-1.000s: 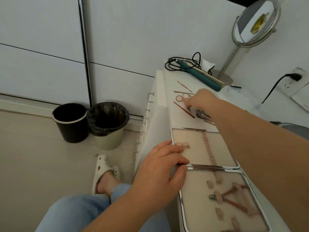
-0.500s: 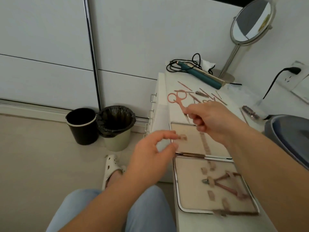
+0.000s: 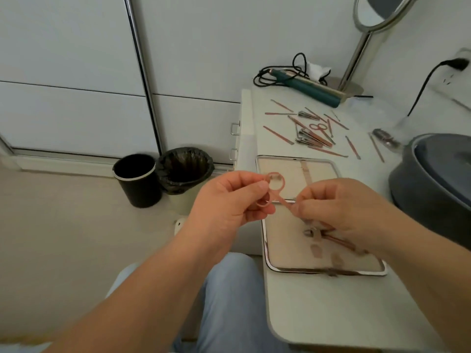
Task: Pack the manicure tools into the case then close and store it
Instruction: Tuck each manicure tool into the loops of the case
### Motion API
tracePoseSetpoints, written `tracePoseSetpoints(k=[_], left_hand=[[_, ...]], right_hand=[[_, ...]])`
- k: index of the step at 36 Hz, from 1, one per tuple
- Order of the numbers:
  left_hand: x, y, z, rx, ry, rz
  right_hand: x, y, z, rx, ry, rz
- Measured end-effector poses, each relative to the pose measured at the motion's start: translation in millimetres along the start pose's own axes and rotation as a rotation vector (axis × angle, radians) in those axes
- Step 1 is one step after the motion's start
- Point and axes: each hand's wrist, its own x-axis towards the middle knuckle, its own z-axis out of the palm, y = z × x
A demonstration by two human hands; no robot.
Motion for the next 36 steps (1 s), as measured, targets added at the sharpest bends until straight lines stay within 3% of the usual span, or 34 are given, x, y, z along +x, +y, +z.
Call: tracePoseSetpoints(k=[7, 13, 19, 22, 29, 36], left_hand=[[-8.0, -9.9, 7.7, 0.003, 0.034, -0.008], [-5.4, -15.6, 6.7, 0.662, 0.067, 0.306], [-3.1, -3.1, 10.9, 1.095, -0.016, 0.318], [-2.2, 4.7, 11.7, 1.139, -0.010, 0.308], [0.4, 18.6, -3.4, 1.179, -0.002, 0.210], [-0.7, 16.0, -6.4, 1.232, -0.011, 0.125]], right_hand=[[-10.5, 18.1, -4.4, 0.151, 0.127, -0.065], [-10.6, 27.9, -11.6, 0.217, 0.174, -0.063], [-6.4, 36.7, -15.7, 0.088, 0.174, -0.093], [-3.0, 44.4, -18.4, -0.087, 0.233, -0.138], [-1.6, 64.8, -21.3, -0.164, 0.409, -0.213], [3.6, 70.4, -15.4, -0.228, 0.395, -0.260]])
